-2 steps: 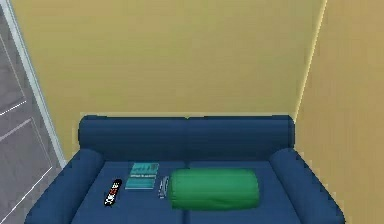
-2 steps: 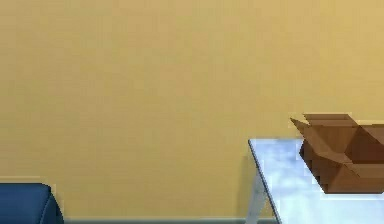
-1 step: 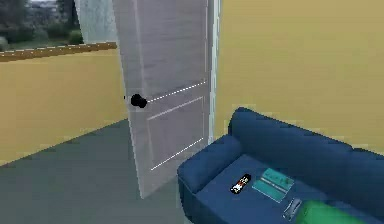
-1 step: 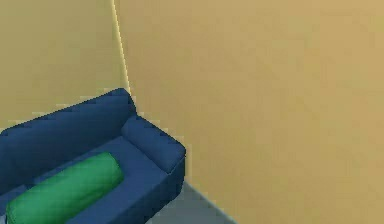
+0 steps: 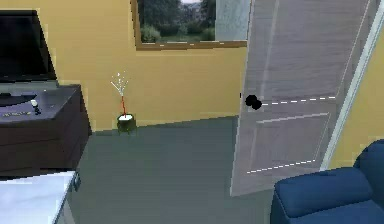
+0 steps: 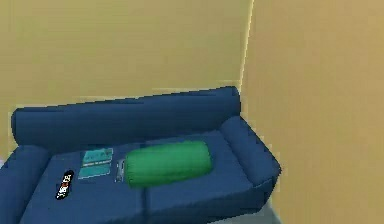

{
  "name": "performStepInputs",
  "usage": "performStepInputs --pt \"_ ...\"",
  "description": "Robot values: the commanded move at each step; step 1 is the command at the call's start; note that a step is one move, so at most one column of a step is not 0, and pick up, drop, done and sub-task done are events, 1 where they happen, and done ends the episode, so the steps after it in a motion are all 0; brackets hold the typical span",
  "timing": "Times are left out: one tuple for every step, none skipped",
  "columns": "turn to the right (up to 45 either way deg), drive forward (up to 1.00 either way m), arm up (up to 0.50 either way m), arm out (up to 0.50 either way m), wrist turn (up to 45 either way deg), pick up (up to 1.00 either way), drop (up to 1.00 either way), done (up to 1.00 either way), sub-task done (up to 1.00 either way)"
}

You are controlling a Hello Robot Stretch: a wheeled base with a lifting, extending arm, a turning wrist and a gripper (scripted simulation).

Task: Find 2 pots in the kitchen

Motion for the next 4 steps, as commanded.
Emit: performStepInputs --pt "0.0 1.00 0.00 0.00 0.0 0.00 0.00 0.00 0.00" --pt "-9.0 0.00 0.00 0.00 0.0 0.00 0.00 0.00 0.00" --pt "0.0 0.35 0.00 0.00 0.0 0.00 0.00 0.00 0.00" --pt "18.0 0.00 0.00 0.00 0.0 0.00 0.00 0.00 0.00"
